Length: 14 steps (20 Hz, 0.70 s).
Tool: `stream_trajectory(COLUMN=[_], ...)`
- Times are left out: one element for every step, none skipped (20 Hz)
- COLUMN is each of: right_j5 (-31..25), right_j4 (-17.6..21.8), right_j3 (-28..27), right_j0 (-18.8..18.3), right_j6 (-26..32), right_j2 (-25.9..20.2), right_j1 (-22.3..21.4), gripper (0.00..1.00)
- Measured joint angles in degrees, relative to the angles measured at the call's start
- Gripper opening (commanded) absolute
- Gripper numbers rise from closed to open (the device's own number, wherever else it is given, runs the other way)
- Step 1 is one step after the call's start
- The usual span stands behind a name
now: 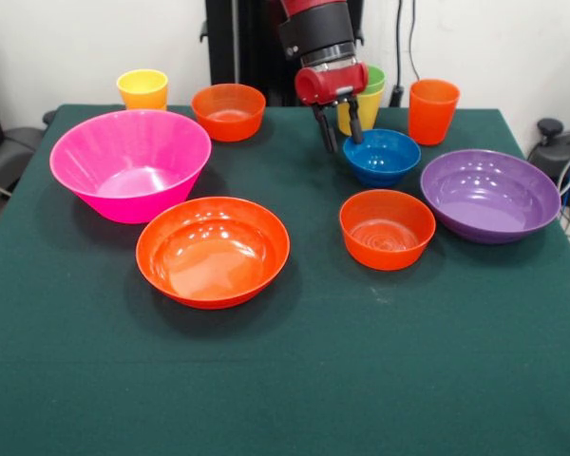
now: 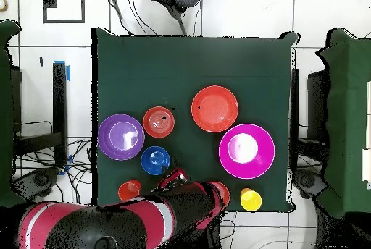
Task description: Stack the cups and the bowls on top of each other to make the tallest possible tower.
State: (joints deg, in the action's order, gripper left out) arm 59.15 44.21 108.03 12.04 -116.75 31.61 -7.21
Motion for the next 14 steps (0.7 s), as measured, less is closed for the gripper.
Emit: stream_trajectory(right_j5=[0.00,-0.01,0.00,0.00,0.00,0.00,0.00,0.00,0.00,0.00,0.00,-0.07,-0.13,-0.15], right_j4=[-0.29,-0.46,-1.31,-1.65,-1.88,-2.11,-2.57,-3.03,-3.63,-3.67,-3.71,-3.70,-3.70,-3.70], right_j3=[0.00,0.00,0.01,-0.01,0.00,0.00,-0.01,-0.02,-0.02,-0.02,-0.02,-0.02,-0.02,-0.02], right_j0=[0.08,0.13,0.44,0.60,0.72,0.83,1.06,1.29,1.73,1.80,1.87,2.05,2.09,2.09], right_j6=[0.00,0.00,0.00,0.00,0.00,0.00,0.00,0.00,0.00,0.00,0.00,0.00,0.00,0.00], right_j2=[0.00,-0.01,-0.01,0.00,0.00,0.00,0.00,-0.01,-0.01,-0.01,-0.01,-0.02,-0.01,-0.02], right_j1=[0.16,0.25,0.64,0.79,0.89,0.98,1.26,1.54,2.17,2.29,2.42,2.92,3.14,3.21], gripper=[1.00,1.00,1.00,1.00,1.00,1.00,1.00,1.00,1.00,1.00,1.00,1.00,1.00,1.00])
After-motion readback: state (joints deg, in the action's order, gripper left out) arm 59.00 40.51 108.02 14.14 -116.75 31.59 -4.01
